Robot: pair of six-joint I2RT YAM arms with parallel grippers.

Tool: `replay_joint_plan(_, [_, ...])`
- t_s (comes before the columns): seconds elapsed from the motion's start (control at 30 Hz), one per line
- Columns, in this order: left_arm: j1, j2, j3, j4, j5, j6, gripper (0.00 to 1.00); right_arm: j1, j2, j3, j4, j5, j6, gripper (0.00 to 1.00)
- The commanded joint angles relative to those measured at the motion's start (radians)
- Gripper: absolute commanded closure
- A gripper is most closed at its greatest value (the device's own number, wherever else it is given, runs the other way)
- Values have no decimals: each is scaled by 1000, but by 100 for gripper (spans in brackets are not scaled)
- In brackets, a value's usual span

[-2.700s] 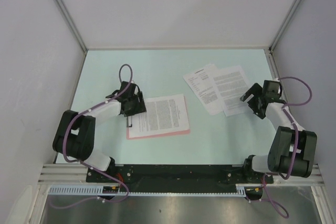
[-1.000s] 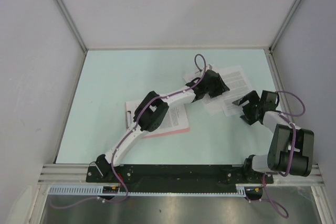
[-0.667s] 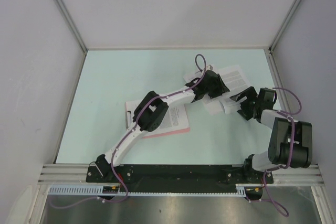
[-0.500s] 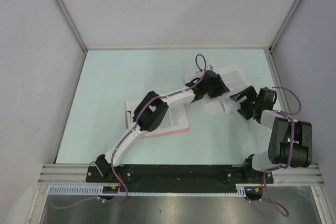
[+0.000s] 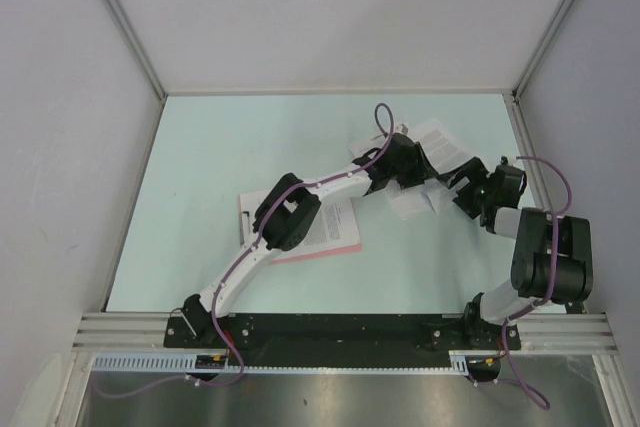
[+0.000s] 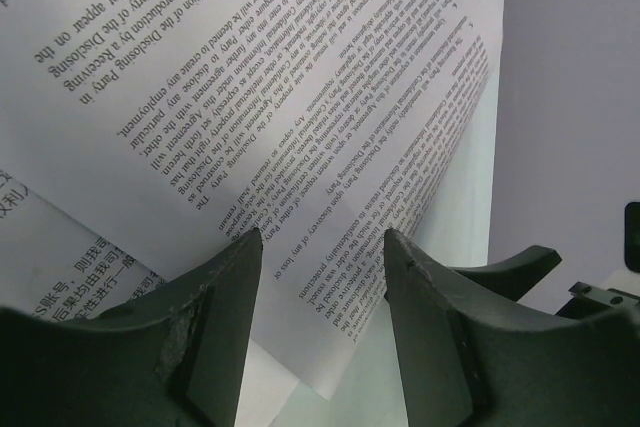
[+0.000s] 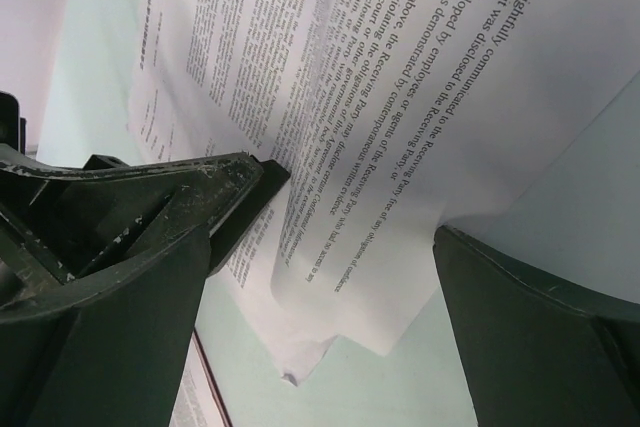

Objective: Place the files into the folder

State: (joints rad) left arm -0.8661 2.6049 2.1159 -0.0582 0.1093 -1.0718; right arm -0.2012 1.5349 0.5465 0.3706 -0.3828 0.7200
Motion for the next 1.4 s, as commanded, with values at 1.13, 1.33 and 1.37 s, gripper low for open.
replay_joint_plan(1.13, [1, 15, -17, -74, 86, 42, 40, 3, 208, 296, -247, -56, -47, 0])
replay_joint_plan(1.33, [4, 7, -22, -78, 86, 50, 40, 5, 143, 244, -165, -149, -19, 0])
replay_joint_plan(1.37, [4, 6, -23, -78, 84, 50, 40, 3, 136, 241, -165, -149, -21, 0])
